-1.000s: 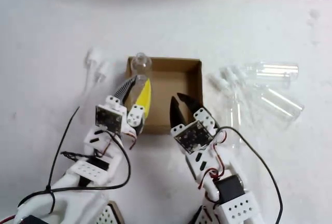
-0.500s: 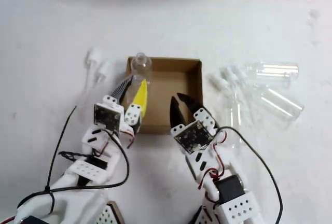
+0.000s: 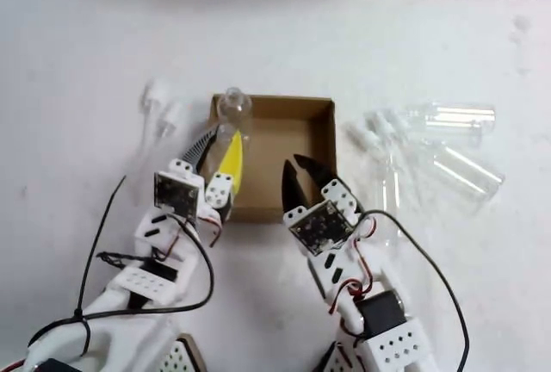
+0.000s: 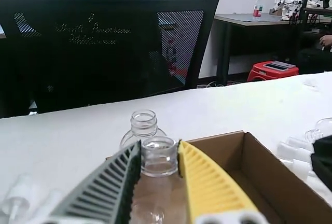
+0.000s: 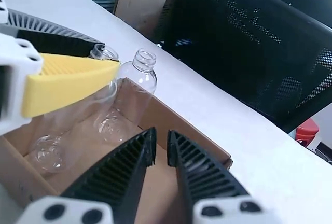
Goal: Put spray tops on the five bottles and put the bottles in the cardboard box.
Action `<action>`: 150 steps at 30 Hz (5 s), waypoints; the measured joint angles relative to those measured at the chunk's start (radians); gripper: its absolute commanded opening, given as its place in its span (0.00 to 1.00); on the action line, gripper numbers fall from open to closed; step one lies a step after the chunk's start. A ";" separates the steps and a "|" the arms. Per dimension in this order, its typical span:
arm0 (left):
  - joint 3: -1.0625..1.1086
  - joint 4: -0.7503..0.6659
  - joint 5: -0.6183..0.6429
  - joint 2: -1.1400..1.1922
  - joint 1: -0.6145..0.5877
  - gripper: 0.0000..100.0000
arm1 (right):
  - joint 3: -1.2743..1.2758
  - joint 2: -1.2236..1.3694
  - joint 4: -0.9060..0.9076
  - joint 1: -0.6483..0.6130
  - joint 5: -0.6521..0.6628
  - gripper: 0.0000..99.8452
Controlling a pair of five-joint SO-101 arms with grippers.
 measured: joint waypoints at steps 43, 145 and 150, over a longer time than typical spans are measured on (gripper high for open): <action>0.000 0.285 0.060 -0.250 -0.035 0.17 | 0.000 0.000 0.000 0.000 0.000 0.03; -0.950 1.287 -0.002 0.555 -0.505 0.11 | 0.000 0.000 -0.003 0.000 0.000 0.03; -0.950 1.287 -0.002 0.555 -0.474 0.18 | 0.000 0.000 -0.003 0.000 0.000 0.03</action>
